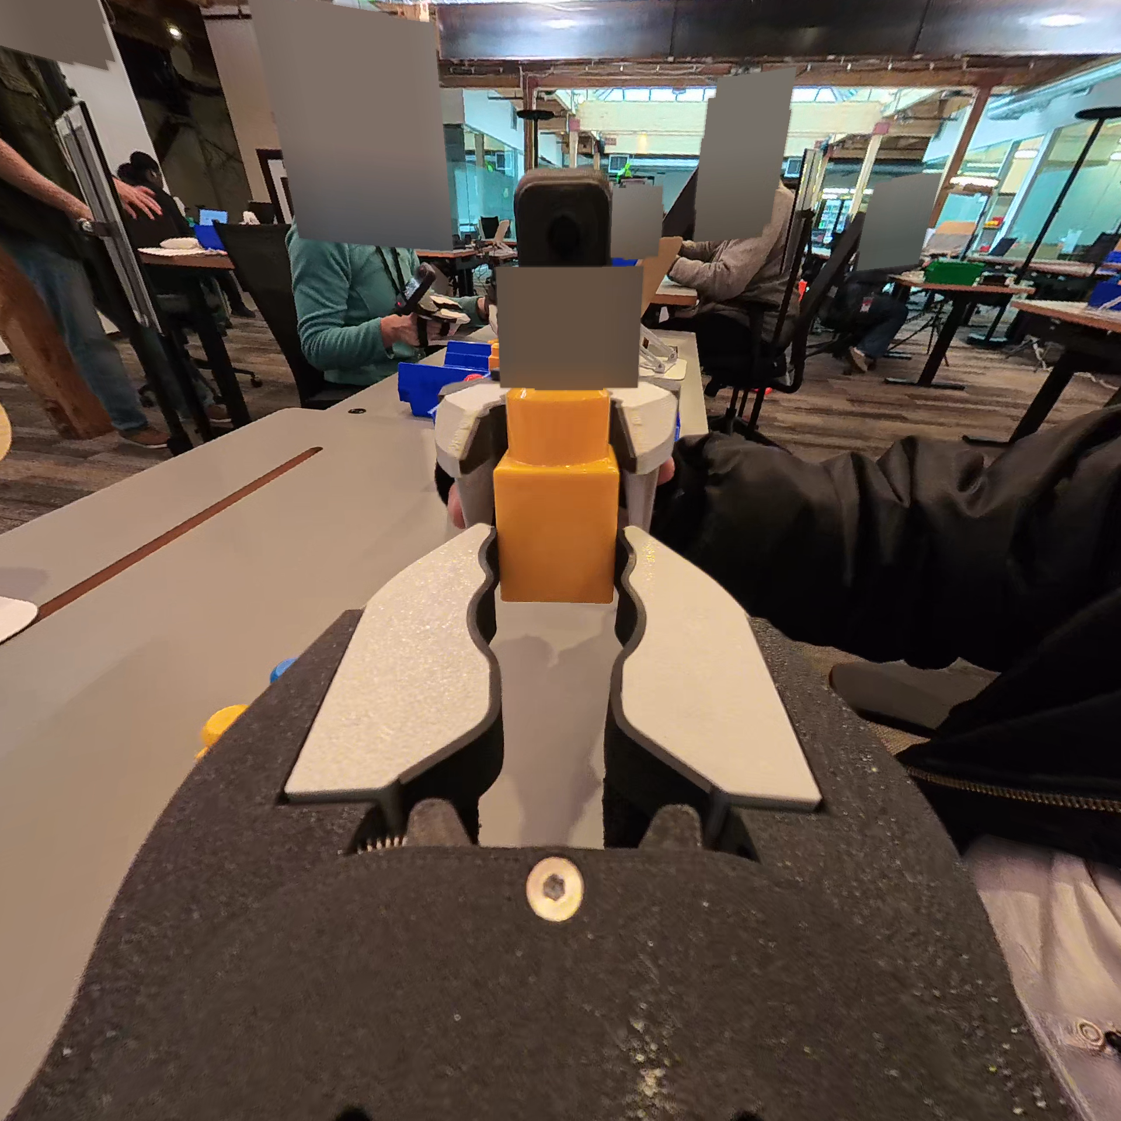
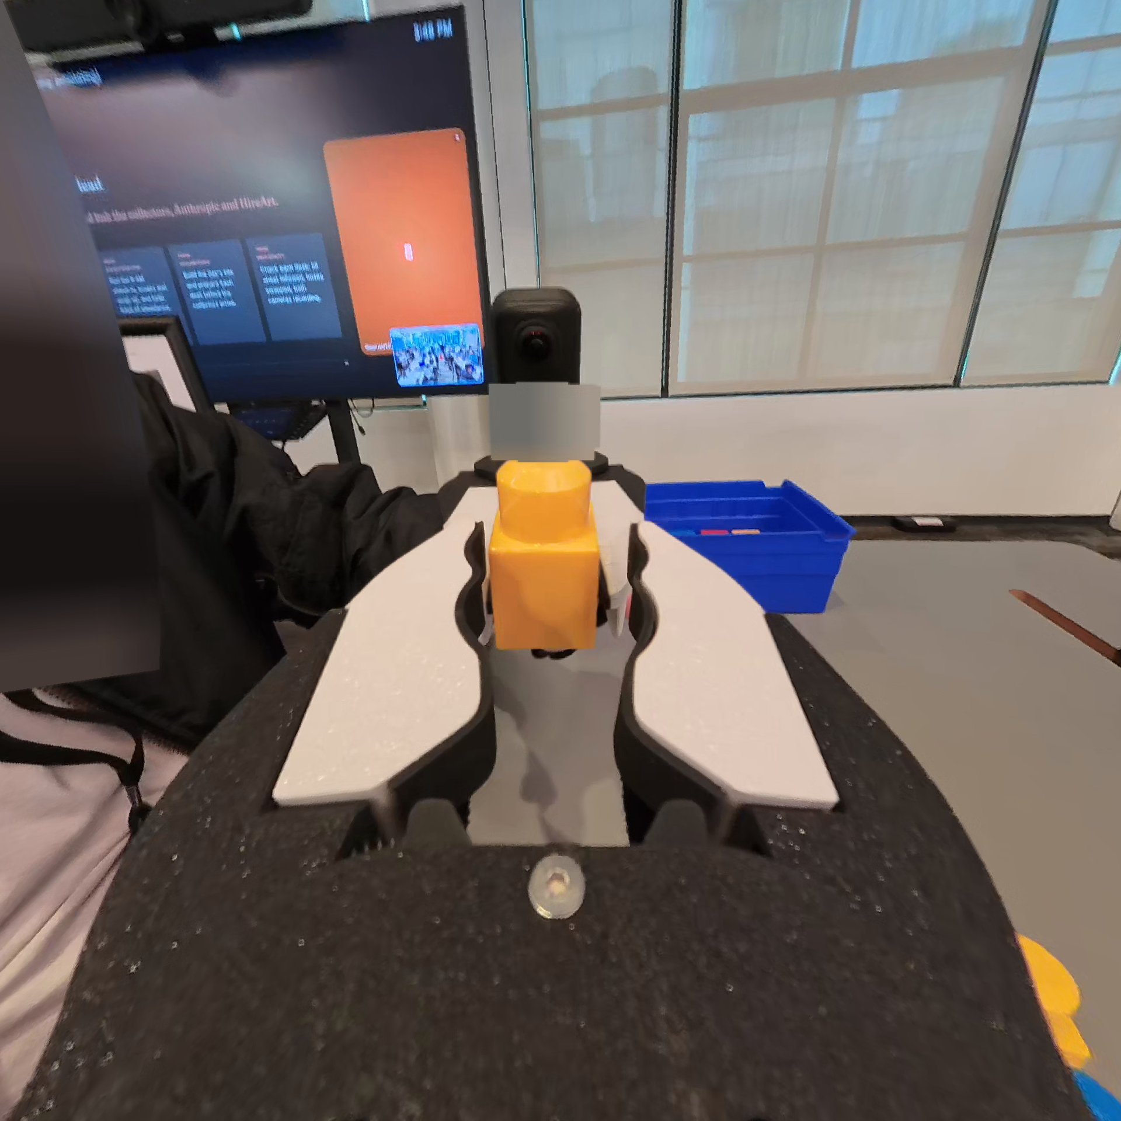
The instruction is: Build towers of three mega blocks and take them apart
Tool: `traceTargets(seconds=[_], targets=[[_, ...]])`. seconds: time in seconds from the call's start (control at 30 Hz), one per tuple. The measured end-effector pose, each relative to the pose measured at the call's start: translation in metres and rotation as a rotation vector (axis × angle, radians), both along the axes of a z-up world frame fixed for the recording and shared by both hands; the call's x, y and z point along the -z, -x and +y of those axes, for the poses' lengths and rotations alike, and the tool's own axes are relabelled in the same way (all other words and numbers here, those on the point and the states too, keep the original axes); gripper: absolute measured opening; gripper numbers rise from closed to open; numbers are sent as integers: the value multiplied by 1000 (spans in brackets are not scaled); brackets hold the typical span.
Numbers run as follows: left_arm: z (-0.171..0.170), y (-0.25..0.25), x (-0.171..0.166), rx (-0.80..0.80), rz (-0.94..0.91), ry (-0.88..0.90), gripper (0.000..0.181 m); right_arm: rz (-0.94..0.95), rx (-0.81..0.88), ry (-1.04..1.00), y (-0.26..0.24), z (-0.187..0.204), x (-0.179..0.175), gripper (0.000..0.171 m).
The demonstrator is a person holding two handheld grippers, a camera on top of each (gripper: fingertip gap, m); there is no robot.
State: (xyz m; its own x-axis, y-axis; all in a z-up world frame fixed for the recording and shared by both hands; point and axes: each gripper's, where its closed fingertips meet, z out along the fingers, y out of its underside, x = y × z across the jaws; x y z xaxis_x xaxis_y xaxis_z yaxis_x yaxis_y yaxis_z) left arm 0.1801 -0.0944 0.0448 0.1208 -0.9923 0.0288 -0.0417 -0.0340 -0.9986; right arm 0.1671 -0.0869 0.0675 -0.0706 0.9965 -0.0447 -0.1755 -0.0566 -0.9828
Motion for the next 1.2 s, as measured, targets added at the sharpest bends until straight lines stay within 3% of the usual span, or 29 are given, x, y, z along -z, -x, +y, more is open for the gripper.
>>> traceTargets(seconds=[0.1,0.2,0.8,0.87,0.97,1.1,1.2], targets=[[0,1,1,-6,7,-19,36,-47,5,-8,4,-3,2,48],[0,1,-2,-7,-16,-21,36,-84,-1,0,8,-4,5,36],[4,2,6,-37,7,-47,40,-113,18,-31,8,-5,9,36],[26,15,26,-148,111,-118,65,-31,61,-42,-6,0,-1,36],[81,44,77,-328,270,-219,72,43,163,-77,-44,18,-3,36],[134,42,153,-289,510,-126,78,184,234,32,-91,49,10,36],[160,29,173,-257,566,-91,78,198,260,72,-106,58,26,36]])
